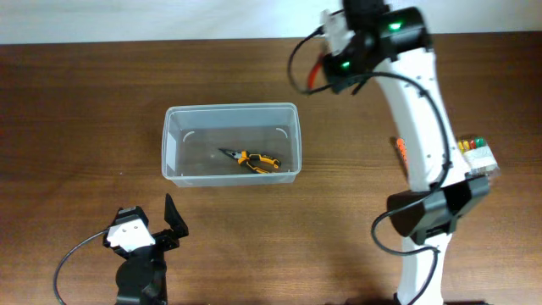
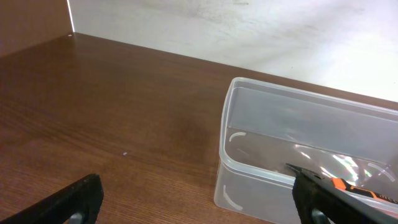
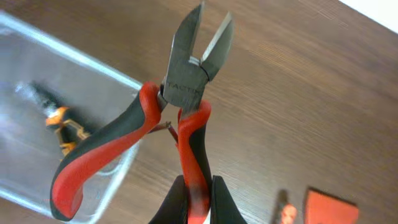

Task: Pack container
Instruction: 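Grasp the red cutters and drop them into the container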

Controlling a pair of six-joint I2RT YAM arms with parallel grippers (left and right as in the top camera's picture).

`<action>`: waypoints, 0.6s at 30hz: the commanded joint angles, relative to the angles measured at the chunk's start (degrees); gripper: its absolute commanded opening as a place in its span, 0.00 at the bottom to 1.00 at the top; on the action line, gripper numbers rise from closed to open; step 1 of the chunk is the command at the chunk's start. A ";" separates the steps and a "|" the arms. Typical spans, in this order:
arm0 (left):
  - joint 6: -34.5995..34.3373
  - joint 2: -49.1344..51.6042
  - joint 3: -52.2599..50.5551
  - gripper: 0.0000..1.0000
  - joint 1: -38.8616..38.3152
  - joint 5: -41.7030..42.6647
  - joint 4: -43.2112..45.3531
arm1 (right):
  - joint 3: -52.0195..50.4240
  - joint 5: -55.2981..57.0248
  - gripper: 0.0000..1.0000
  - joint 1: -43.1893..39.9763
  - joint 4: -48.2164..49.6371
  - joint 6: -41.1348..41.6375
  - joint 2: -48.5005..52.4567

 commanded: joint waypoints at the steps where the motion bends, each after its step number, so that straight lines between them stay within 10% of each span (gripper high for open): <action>1: 0.50 -0.26 -0.20 0.99 -0.17 -0.20 -0.09 | -0.48 -0.52 0.04 5.33 0.22 -1.66 0.13; 18: 0.50 -0.26 -0.20 0.99 -0.17 -0.20 -0.09 | -27.80 -3.28 0.04 12.13 11.02 -1.64 0.15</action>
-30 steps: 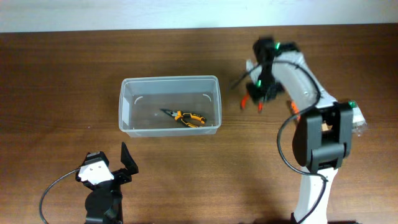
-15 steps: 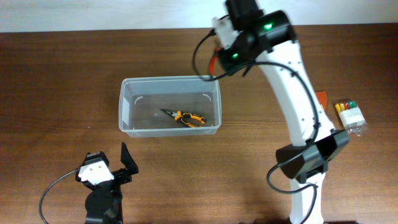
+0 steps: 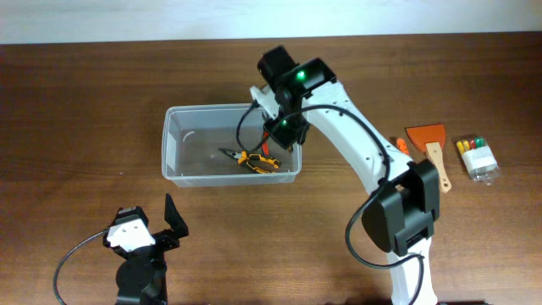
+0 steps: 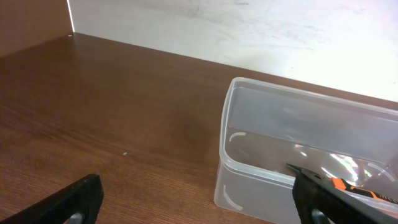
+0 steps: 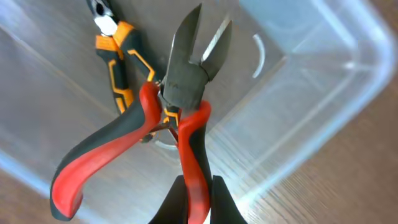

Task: Pack container
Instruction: 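Grasp the red cutters and drop them into the container, then move the right gripper down onto the orange bit holder strip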

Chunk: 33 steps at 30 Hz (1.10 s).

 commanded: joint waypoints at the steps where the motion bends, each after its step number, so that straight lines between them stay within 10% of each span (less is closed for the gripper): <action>1: 0.50 -0.26 -0.20 0.99 -0.17 -0.20 -0.09 | -3.72 -1.53 0.04 0.11 2.16 -0.15 -0.39; 5: 0.50 -0.26 -0.20 0.99 -0.17 -0.22 -0.09 | -5.20 -1.53 0.16 0.11 4.35 -0.15 -0.42; 8: 0.50 -0.26 -0.20 0.99 -0.17 -0.20 -0.09 | -5.18 -1.51 0.45 0.11 5.40 -0.15 -0.42; 21: 0.50 -0.26 -0.20 0.99 -0.17 -0.20 -0.09 | 35.12 4.09 0.45 -20.98 -23.08 9.88 -0.55; 33: 0.50 -0.26 -0.20 0.99 -0.17 -0.22 -0.09 | 16.63 2.84 0.52 -43.15 -22.95 4.90 -1.40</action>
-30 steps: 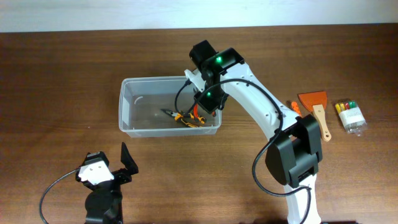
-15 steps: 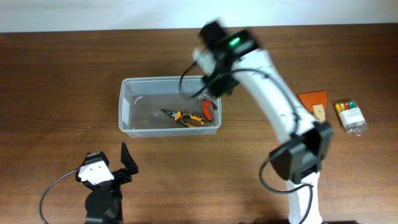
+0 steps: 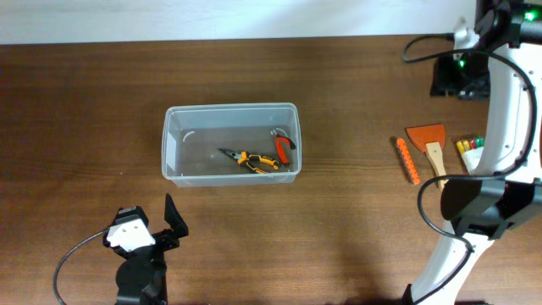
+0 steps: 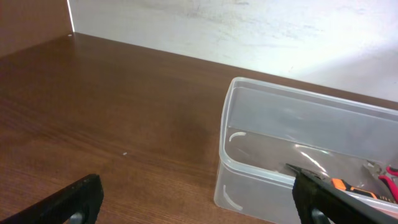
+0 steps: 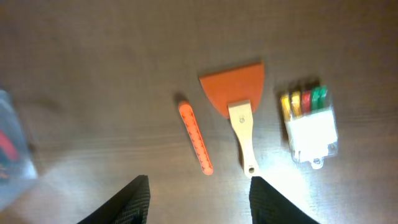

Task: Pack container
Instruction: 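Move the right gripper down onto the orange bit holder strip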

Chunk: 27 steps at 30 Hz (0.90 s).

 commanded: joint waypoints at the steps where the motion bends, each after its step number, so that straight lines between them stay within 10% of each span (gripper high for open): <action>1: 0.50 -0.26 -0.20 0.99 -0.17 -0.22 -0.07 | -7.48 1.16 0.52 -1.25 0.11 -2.40 -0.44; 27: 0.50 -0.26 -0.20 0.99 -0.17 -0.24 -0.07 | -47.74 -3.45 0.56 0.15 26.75 -12.55 -0.42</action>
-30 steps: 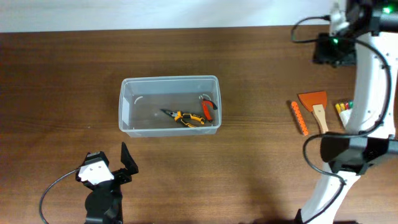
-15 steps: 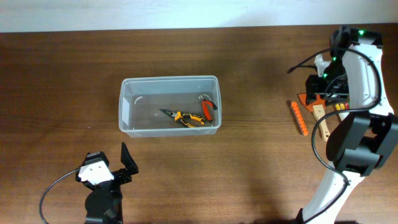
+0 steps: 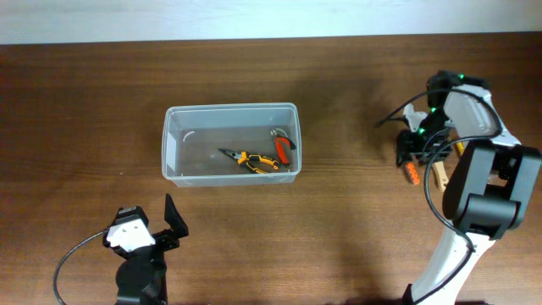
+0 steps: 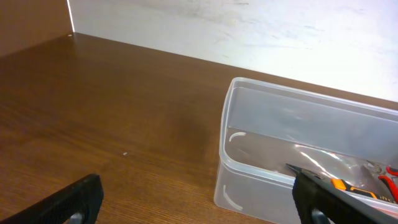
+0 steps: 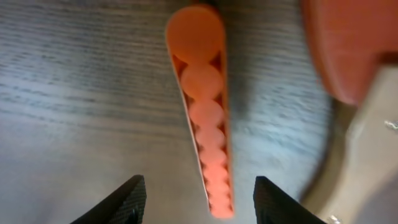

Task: Pack container
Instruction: 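Move the right gripper down onto the orange bit holder strip, then lift the orange strip and release it into the container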

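Observation:
The clear plastic container (image 3: 229,144) holds yellow-handled pliers (image 3: 251,160) and red-handled cutters (image 3: 284,146). At the table's right, my right gripper (image 3: 412,155) is down low and open over an orange ridged stick (image 5: 204,118). The stick lies on the wood between the two fingers (image 5: 132,200), untouched by either. Beside it lies an orange scraper (image 5: 351,46) with a wooden handle. My left gripper (image 4: 196,202) is open and empty near the front edge, looking at the container (image 4: 292,137).
The scraper's wooden handle (image 3: 440,174) lies just right of the stick, close to the right gripper's outer finger. The right arm's base (image 3: 478,212) stands at the front right. Bare brown table surrounds the container.
My right gripper, which was high above the stick, scraper and marker pack, is now down low with its open fingers either side of the orange stick. The left arm has not moved.
My right gripper first held the red cutters in the air beyond the container's right end, then over the container. Later the cutters lay in the container and the gripper was open, high over the right-hand items. Now it straddles the orange stick.

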Controlling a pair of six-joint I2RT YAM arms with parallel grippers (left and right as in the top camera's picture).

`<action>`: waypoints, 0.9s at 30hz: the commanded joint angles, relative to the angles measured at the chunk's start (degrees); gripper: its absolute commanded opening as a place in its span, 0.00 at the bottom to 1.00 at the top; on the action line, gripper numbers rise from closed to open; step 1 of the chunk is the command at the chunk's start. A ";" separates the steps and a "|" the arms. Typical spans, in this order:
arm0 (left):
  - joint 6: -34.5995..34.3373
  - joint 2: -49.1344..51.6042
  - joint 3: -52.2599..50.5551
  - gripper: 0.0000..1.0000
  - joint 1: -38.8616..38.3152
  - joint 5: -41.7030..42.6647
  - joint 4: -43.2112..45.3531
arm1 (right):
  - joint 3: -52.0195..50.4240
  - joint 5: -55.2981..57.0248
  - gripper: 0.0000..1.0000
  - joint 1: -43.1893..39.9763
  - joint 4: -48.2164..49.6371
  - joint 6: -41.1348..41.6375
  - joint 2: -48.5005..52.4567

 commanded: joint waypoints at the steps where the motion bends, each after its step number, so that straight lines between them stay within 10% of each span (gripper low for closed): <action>1: 0.50 -0.26 -0.20 0.99 -0.17 -0.20 -0.09 | -3.41 -0.94 0.56 0.48 2.05 -0.59 -0.52; 5: 0.50 -0.26 -0.20 0.99 -0.17 -0.20 -0.09 | -6.12 -0.92 0.56 0.39 4.90 -0.59 -0.52; 11: 0.50 -0.26 -0.20 0.99 -0.17 -0.20 -0.09 | -6.60 -0.68 0.15 0.39 6.58 -0.57 -0.52; 16: 0.50 -0.26 -0.20 0.99 -0.17 -0.20 -0.09 | -5.14 -0.50 0.05 0.42 6.05 0.11 -0.55; 27: 0.50 -0.26 -0.20 0.99 -0.17 -0.20 -0.09 | 41.38 -1.16 0.04 12.37 -10.49 2.45 -0.55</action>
